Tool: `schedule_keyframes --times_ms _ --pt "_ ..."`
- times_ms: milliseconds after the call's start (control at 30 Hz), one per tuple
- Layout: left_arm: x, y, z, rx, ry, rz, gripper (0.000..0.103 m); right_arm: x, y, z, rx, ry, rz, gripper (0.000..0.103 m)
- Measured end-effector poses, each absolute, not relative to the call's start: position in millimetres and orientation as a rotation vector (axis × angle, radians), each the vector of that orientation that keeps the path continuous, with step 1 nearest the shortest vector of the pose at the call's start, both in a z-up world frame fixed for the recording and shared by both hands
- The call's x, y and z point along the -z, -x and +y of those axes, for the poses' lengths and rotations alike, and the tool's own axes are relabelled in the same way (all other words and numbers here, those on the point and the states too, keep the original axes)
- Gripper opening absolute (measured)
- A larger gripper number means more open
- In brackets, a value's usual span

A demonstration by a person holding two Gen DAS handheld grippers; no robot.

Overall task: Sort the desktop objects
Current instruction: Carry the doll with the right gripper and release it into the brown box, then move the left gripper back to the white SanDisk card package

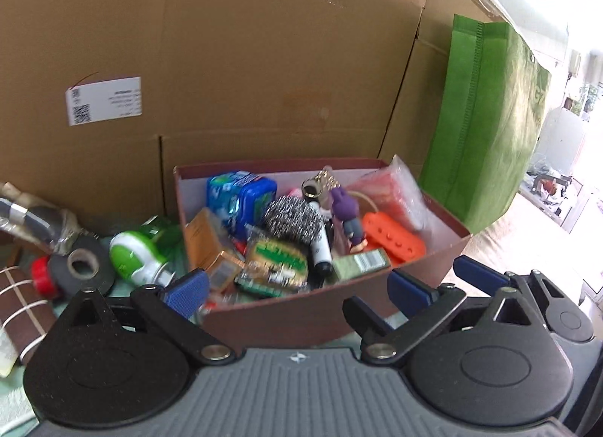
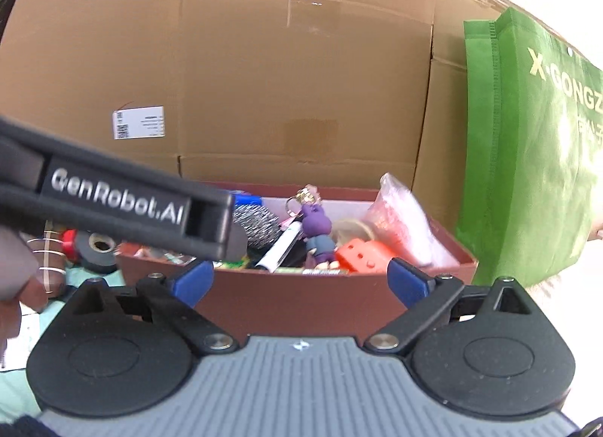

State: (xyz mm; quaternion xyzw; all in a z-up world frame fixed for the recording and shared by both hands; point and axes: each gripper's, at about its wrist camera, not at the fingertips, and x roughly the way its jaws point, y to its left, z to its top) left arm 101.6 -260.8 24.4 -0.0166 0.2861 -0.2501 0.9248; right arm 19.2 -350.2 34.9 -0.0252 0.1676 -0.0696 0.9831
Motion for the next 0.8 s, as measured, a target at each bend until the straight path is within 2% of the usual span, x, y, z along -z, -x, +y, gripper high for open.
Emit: schedule_keyframes --times_ms 800 --pt "21.0 -33.0 -154.3 0.400 0.134 0.646 0.103 -3.5 20.0 -255.7 -0.066 0.081 0.450 0.098"
